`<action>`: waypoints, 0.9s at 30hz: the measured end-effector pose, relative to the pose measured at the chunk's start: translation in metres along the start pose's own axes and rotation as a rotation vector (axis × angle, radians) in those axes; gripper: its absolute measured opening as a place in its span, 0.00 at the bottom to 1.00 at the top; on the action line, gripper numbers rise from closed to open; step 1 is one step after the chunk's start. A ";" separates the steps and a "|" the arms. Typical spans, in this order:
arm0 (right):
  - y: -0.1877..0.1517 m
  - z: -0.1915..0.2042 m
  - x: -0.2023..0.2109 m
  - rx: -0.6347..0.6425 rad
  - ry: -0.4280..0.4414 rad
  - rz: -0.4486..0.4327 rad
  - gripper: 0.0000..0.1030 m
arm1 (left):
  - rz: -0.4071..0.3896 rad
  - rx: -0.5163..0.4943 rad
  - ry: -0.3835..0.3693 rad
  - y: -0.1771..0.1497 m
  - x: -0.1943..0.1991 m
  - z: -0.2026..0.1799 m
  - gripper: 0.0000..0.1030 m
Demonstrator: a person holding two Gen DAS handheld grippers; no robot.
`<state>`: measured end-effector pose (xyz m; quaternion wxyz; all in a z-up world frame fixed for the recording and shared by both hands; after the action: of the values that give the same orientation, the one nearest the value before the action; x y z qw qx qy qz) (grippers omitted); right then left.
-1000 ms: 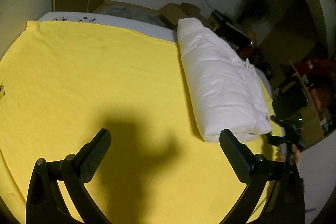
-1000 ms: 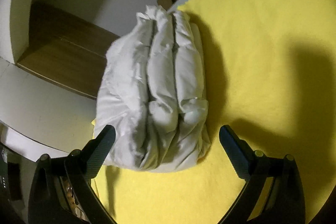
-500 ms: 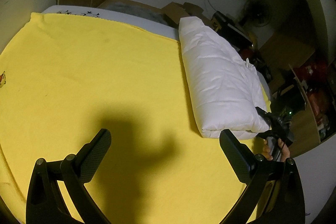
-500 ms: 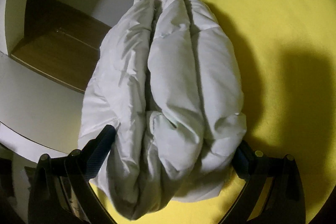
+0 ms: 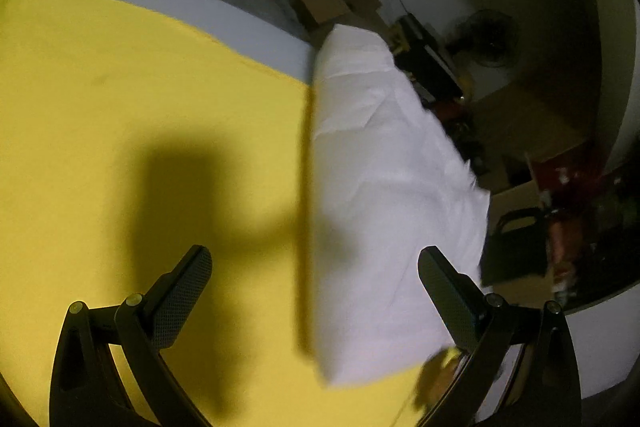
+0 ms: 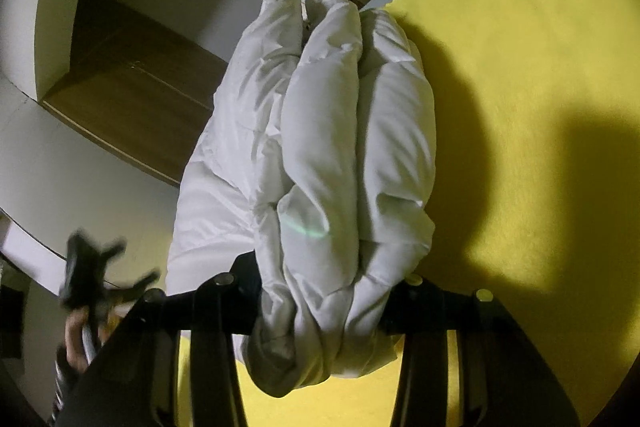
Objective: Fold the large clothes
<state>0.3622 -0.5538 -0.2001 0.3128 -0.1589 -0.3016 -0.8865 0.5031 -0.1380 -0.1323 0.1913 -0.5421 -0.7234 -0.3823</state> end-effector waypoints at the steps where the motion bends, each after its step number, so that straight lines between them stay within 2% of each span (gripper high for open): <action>1: 0.001 0.000 -0.001 0.002 0.003 0.002 0.42 | 0.018 0.000 -0.025 0.010 -0.010 -0.002 1.00; 4: -0.002 -0.003 0.002 0.027 -0.002 0.003 0.43 | 0.129 0.052 -0.115 0.040 -0.059 0.000 1.00; 8: -0.002 0.000 0.000 0.037 -0.013 0.010 0.44 | 0.146 0.129 -0.179 0.064 -0.106 0.014 1.00; 11: 0.001 0.004 -0.006 0.043 -0.015 0.019 0.46 | 0.128 0.069 -0.245 0.084 -0.127 0.010 1.00; 14: 0.001 0.006 -0.010 0.044 -0.014 0.024 0.47 | 0.179 0.040 -0.349 0.094 -0.147 0.000 1.00; 17: 0.003 0.008 -0.013 0.049 -0.020 0.026 0.47 | 0.217 -0.025 -0.327 0.100 -0.163 -0.011 1.00; 19: 0.003 0.009 -0.014 0.053 -0.023 0.027 0.48 | 0.209 -0.068 -0.305 0.109 -0.172 -0.016 1.00; 27: 0.005 0.013 -0.020 0.074 -0.039 0.030 0.49 | 0.206 -0.062 -0.294 0.118 -0.194 -0.013 1.00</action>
<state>0.3822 -0.5394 -0.1969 0.3256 -0.1688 -0.3377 -0.8669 0.6773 -0.2578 -0.2174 0.1046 -0.6690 -0.6722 -0.2994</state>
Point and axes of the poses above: each gripper's, at about its wrist camera, not at the fingertips, and x roughly against the way its jaws point, z to its left, y to its top, the point moved 3 cm from there along -x, roughly the way its jaws point
